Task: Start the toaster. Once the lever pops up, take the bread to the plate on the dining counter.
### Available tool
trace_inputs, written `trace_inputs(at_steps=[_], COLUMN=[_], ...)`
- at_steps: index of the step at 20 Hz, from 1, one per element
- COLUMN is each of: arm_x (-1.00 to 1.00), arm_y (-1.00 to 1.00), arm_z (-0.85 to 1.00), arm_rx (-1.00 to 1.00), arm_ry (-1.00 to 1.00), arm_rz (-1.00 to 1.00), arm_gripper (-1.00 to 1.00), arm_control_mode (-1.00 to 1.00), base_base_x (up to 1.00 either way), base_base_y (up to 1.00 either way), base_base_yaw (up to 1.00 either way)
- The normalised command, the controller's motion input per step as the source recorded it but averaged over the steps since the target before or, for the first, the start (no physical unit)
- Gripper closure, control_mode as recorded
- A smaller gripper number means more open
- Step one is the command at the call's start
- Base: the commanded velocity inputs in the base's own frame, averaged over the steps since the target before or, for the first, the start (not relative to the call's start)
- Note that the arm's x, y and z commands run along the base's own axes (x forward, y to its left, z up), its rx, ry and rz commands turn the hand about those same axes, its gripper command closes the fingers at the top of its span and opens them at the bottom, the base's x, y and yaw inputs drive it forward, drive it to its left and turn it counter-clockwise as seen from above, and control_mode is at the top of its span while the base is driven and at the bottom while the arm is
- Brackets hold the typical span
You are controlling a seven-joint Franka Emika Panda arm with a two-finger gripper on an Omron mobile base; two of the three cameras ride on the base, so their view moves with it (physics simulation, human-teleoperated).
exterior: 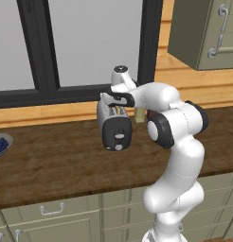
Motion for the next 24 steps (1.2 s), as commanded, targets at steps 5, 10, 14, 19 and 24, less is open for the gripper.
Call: trace_inputs(at_steps=[5, 10, 14, 19, 24], arm_x=[0.0, 0.0, 0.0, 0.0, 0.0], arm_y=[0.0, 0.0, 0.0, 0.0, 0.0], arm_z=[0.0, 0.0, 0.0, 0.0, 0.0], arm_rx=[0.0, 0.0, 0.0, 0.0, 0.0], arm_ry=[0.0, 0.0, 0.0, 0.0, 0.0], arm_rz=[0.0, 0.0, 0.0, 0.0, 0.0], arm_gripper=[-1.0, -1.0, -1.0, -1.0, -1.0], arm_control_mode=[-1.0, -1.0, -1.0, -1.0, -1.0], base_base_x=[0.0, 0.0, 0.0, 0.0, 0.0], base_base_y=[0.0, 0.0, 0.0, 0.0, 0.0], base_base_yaw=[0.0, 0.0, 0.0, 0.0, 0.0])
